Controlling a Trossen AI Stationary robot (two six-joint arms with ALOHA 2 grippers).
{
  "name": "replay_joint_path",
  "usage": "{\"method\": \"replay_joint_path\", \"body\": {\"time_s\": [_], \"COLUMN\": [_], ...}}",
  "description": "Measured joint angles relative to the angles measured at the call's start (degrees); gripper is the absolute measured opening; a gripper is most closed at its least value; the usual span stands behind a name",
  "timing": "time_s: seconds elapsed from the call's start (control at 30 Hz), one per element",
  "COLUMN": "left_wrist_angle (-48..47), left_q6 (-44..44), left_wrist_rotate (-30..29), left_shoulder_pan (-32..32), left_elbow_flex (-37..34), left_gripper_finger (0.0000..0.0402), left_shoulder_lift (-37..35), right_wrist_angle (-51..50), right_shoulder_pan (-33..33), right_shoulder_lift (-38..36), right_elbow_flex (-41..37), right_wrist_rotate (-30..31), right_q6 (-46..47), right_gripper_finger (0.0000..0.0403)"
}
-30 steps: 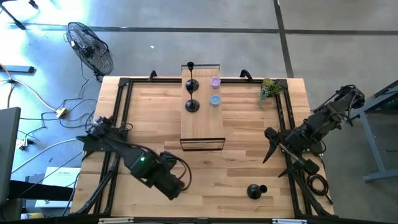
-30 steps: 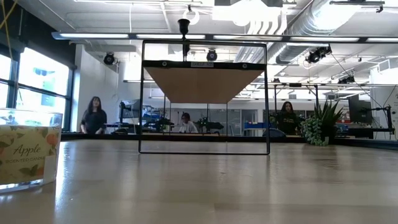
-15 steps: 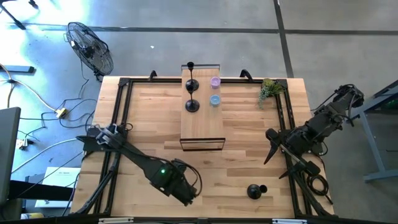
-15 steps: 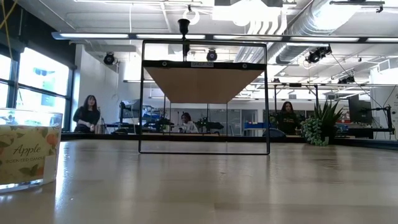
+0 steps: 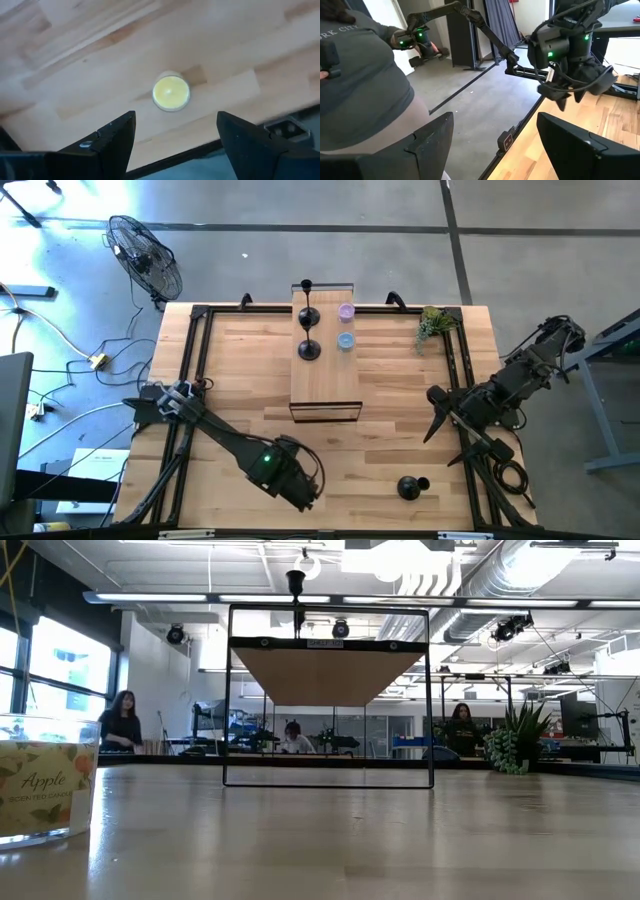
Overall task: Pick & Place candle stick holders
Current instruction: Put the yellow scented candle on the shelf
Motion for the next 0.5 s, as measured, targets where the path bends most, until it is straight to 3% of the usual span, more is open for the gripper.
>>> {"method": "replay_joint_path", "body": {"time_s": [0.1, 0.5], "left_wrist_angle": [-0.28, 3.27], "left_q6": [-2.67, -0.14], "left_wrist_rotate": [0.96, 7.57], "left_shoulder_pan": [0.02, 0.0], "left_elbow_flex": [-0.06, 0.0], "left_gripper_finger": [0.0273, 0.0273], "left_shoulder_lift": [0.7, 6.29], "right_wrist_angle": [0.0, 0.0], "right_shoulder_pan": [0.0, 0.0], "right_shoulder_lift": [0.0, 0.02], "right_elbow_flex": [0.0, 0.0], "right_wrist_rotate": [0.01, 0.08], "right_q6": [0.0, 0.16], "right_gripper_finger": [0.0281, 0.0281]}}
